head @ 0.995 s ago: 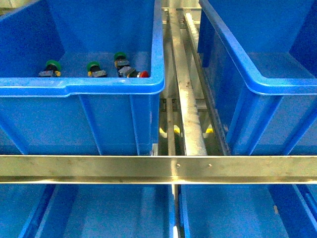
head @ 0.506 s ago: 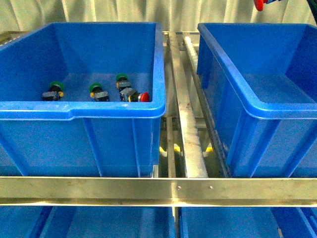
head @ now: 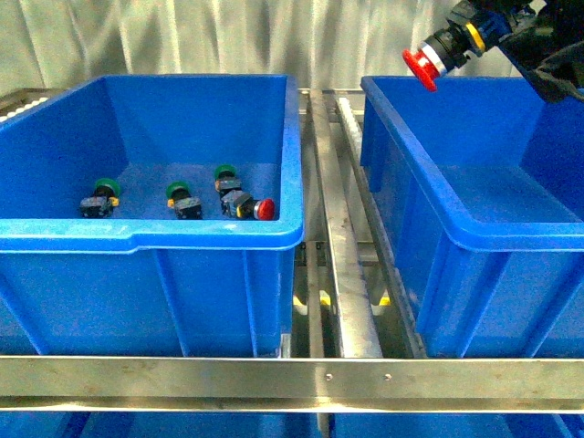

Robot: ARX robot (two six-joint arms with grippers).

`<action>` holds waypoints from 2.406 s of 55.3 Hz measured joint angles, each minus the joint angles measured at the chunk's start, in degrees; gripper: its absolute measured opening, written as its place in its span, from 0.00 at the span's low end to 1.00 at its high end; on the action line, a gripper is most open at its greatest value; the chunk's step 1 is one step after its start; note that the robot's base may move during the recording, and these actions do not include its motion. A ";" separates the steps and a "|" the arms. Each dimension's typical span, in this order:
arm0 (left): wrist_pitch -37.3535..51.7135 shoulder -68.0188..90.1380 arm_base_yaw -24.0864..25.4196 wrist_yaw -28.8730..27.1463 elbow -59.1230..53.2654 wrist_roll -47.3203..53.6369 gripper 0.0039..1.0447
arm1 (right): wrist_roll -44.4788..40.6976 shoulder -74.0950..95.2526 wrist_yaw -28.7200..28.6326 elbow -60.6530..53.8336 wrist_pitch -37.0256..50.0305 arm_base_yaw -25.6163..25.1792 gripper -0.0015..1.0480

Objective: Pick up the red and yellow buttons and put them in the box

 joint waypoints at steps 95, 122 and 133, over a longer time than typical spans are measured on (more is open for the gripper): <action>-0.26 -1.51 0.00 -0.11 -0.35 0.76 0.93 | -37.40 -5.09 -29.20 4.76 -22.51 -29.09 0.25; -0.22 -1.51 0.00 -0.02 -0.35 0.76 0.93 | -36.79 -3.56 -37.94 4.85 -22.10 -41.83 0.25; -0.26 -1.51 0.00 0.13 -0.35 0.81 0.93 | -36.52 -2.51 -38.51 5.88 -20.26 -45.51 0.25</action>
